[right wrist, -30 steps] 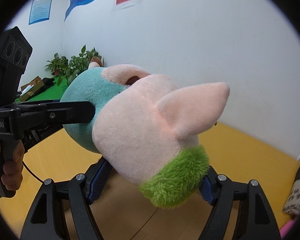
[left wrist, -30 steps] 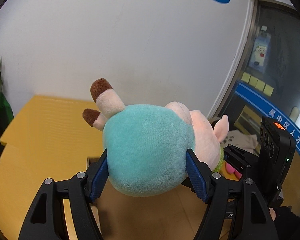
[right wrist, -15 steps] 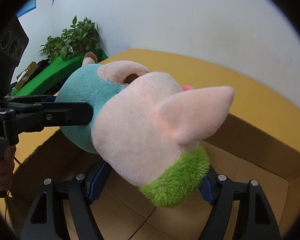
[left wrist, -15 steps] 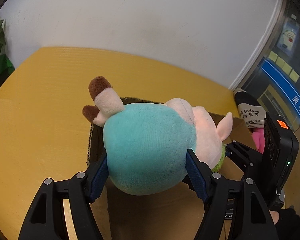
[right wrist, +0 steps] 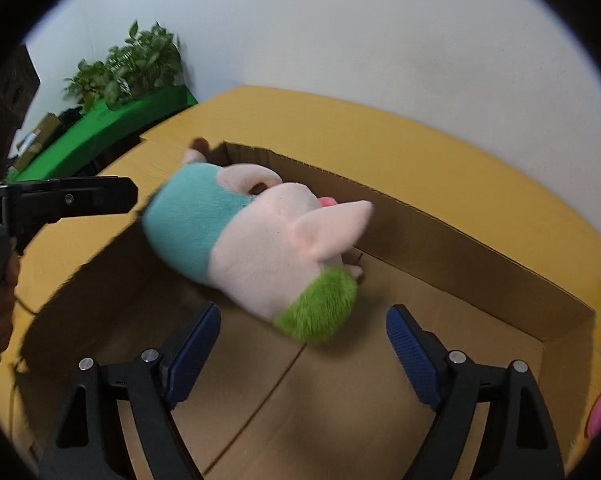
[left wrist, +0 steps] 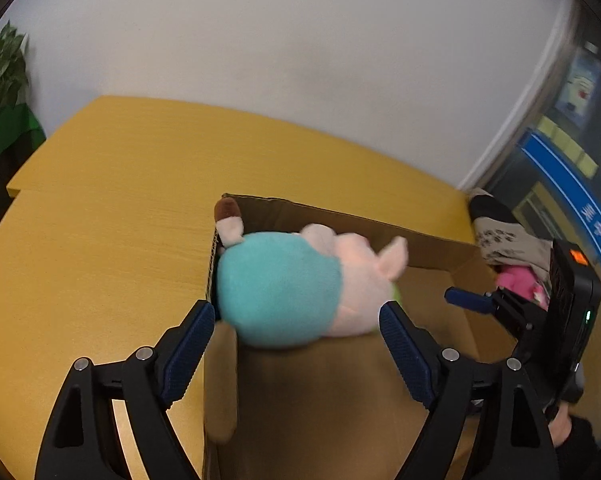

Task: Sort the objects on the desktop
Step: 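Lower the plush pig into the box and open the left gripper, then withdraw the left gripper and move it toward the black UGREEN box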

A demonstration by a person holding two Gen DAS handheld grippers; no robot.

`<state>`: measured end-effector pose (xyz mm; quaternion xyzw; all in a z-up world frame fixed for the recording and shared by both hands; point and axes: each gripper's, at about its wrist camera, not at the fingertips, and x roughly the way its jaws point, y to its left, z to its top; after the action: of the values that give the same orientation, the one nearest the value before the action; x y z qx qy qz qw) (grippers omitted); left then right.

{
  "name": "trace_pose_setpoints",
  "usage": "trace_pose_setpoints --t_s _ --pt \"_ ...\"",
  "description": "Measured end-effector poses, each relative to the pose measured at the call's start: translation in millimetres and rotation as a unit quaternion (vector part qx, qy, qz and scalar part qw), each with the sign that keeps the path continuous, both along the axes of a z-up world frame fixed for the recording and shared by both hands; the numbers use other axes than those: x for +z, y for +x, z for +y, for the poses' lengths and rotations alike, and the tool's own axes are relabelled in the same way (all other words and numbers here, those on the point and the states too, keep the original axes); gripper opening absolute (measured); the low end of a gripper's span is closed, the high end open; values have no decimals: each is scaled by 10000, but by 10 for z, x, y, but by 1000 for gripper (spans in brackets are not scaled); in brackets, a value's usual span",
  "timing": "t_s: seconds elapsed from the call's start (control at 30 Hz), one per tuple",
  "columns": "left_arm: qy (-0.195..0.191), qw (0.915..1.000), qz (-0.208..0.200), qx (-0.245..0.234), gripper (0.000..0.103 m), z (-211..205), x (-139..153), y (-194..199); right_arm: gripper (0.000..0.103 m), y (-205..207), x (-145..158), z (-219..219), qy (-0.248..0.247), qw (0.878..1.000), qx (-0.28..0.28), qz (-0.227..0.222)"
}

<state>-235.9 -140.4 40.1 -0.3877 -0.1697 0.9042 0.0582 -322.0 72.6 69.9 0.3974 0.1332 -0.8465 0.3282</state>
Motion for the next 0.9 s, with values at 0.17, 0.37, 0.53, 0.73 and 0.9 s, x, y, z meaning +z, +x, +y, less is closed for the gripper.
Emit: trace_pose_setpoints --t_s 0.17,0.37,0.53,0.73,0.9 --pt "-497 9979 -170 -375 103 260 -76 507 89 570 268 697 -187 9997 -152 -26" --pt "-725 9934 -737 -497 103 439 -461 799 91 1068 -214 1392 53 9938 -687 -877" --pt "-1060 9853 -1200 -602 100 608 -734 844 91 1199 -382 1739 -405 9843 -1198 -1228" --pt "-1057 9831 -1343 -651 100 667 -815 1093 91 1320 -374 1732 -298 9853 -1288 -1078" --pt "-644 9884 -1239 -604 100 584 -799 1302 91 1391 -338 1771 -344 9862 -1253 -1027"
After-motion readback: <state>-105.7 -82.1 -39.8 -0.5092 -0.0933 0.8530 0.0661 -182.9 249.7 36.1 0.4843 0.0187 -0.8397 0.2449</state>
